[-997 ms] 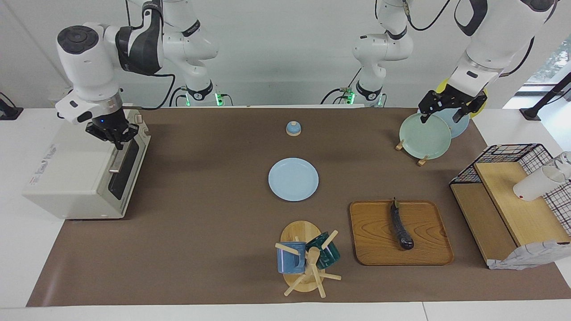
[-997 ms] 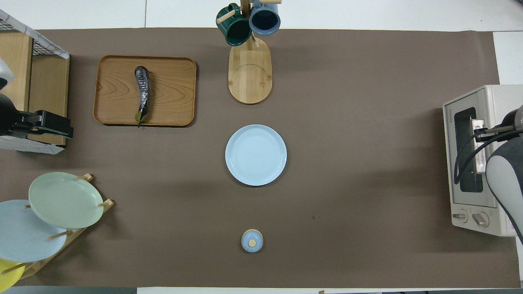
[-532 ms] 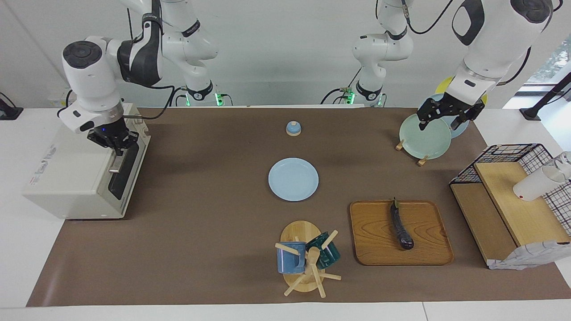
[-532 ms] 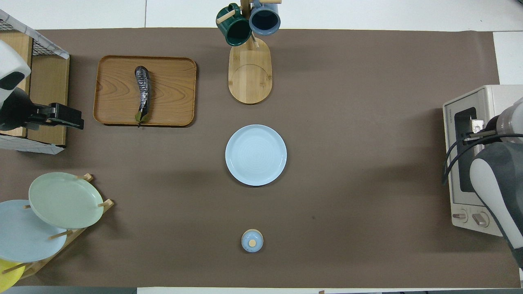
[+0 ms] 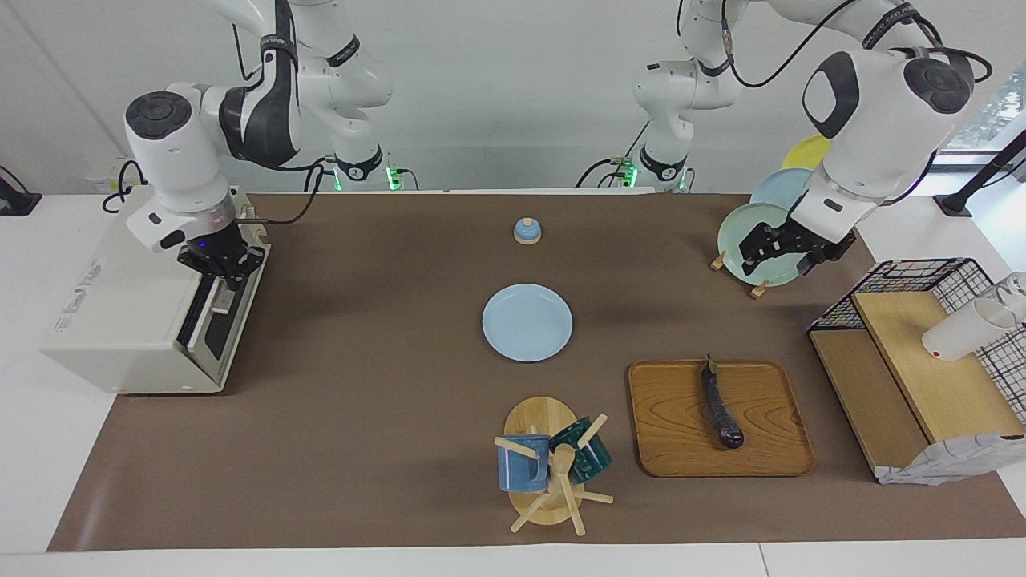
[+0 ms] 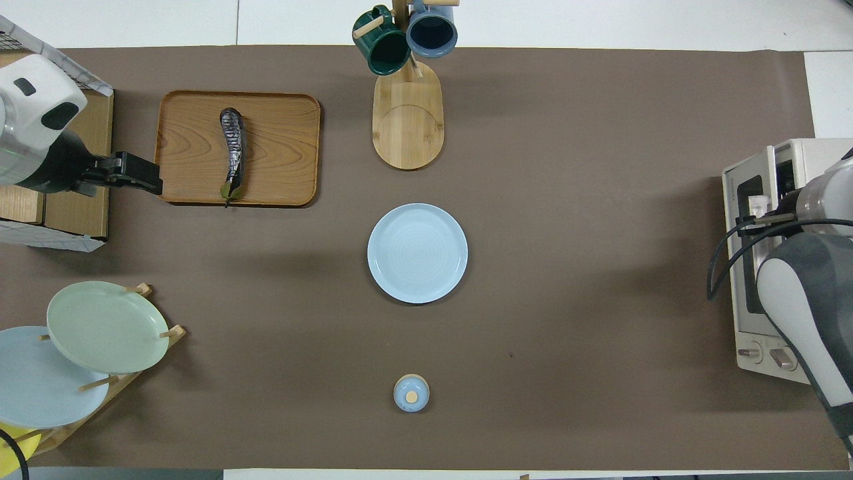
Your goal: Put eggplant into oven
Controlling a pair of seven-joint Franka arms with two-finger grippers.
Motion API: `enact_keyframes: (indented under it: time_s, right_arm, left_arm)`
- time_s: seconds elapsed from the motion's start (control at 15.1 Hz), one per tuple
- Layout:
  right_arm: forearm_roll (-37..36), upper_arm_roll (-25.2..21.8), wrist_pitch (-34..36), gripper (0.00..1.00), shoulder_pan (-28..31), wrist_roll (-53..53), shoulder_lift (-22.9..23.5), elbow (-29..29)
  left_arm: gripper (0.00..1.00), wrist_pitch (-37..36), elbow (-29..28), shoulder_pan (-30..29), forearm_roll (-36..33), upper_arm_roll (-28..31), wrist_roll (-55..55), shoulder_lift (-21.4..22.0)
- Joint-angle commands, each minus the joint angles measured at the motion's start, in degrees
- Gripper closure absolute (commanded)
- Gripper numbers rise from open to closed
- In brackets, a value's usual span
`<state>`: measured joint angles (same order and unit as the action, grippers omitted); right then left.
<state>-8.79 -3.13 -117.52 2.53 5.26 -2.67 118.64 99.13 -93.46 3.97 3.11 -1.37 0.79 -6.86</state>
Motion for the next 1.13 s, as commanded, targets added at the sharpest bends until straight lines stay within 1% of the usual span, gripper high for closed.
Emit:
enact_keyframes:
  time_s: [0.0, 0.07, 0.2, 0.33, 0.4, 0.47, 0.6, 0.73, 0.8, 0.93, 1.06]
  right_arm:
    - [2.7, 0.1, -5.2, 1.00, 0.0, -1.1, 2.1, 3.4]
    - [4.0, 0.2, -5.6, 1.00, 0.0, -1.1, 2.8, 3.5]
    - [7.4, 0.2, -8.1, 1.00, 0.0, -1.0, 4.8, 4.4]
    - [8.9, 0.5, -11.3, 1.00, -0.1, -1.2, 5.0, 6.2]
    - [9.7, 0.6, -12.3, 1.00, -1.0, -1.7, 5.4, 6.5]
    - [10.0, 0.5, -13.2, 1.00, -2.4, -2.5, 6.2, 6.5]
    - [10.1, 0.5, -15.8, 1.00, -2.7, -3.6, 8.5, 6.6]
    - [10.3, 0.6, -17.6, 1.00, -2.8, -3.7, 10.6, 6.6]
    - [11.8, 0.6, -17.7, 1.00, -2.8, -3.7, 11.6, 6.6]
    - [15.2, 0.6, -17.8, 1.00, -2.9, -3.7, 12.7, 6.6]
    - [15.4, 0.6, -17.8, 1.00, -4.4, -4.5, 12.8, 6.4]
  left_arm:
    - [0.00, 1.7, 3.4, -0.8, 1.4, -0.3, 0.0, -4.8]
    - [0.00, 4.3, 3.4, -0.7, 1.4, -0.3, 0.0, -5.7]
    - [0.00, 8.9, 3.4, -0.4, 1.3, -0.3, -0.1, -8.9]
    - [0.00, 11.2, 3.2, -0.4, 0.9, -0.4, -1.3, -12.0]
    - [0.00, 12.1, 3.4, -0.3, 1.1, -0.4, -1.8, -13.3]
    - [0.00, 13.7, 3.5, 0.0, 1.1, -0.5, -1.8, -15.1]
    - [0.00, 17.4, 3.9, 0.0, 0.8, -0.7, -1.8, -17.8]
    - [0.00, 19.0, 5.5, -0.1, 0.7, -0.7, -1.9, -20.5]
    - [0.00, 19.9, 6.3, 0.1, 0.7, -0.7, -1.9, -21.9]
    - [0.00, 23.1, 5.7, 0.2, 0.5, -0.7, -2.0, -22.5]
    - [0.00, 26.2, 4.9, 2.1, 0.7, -0.7, -1.9, -24.0]
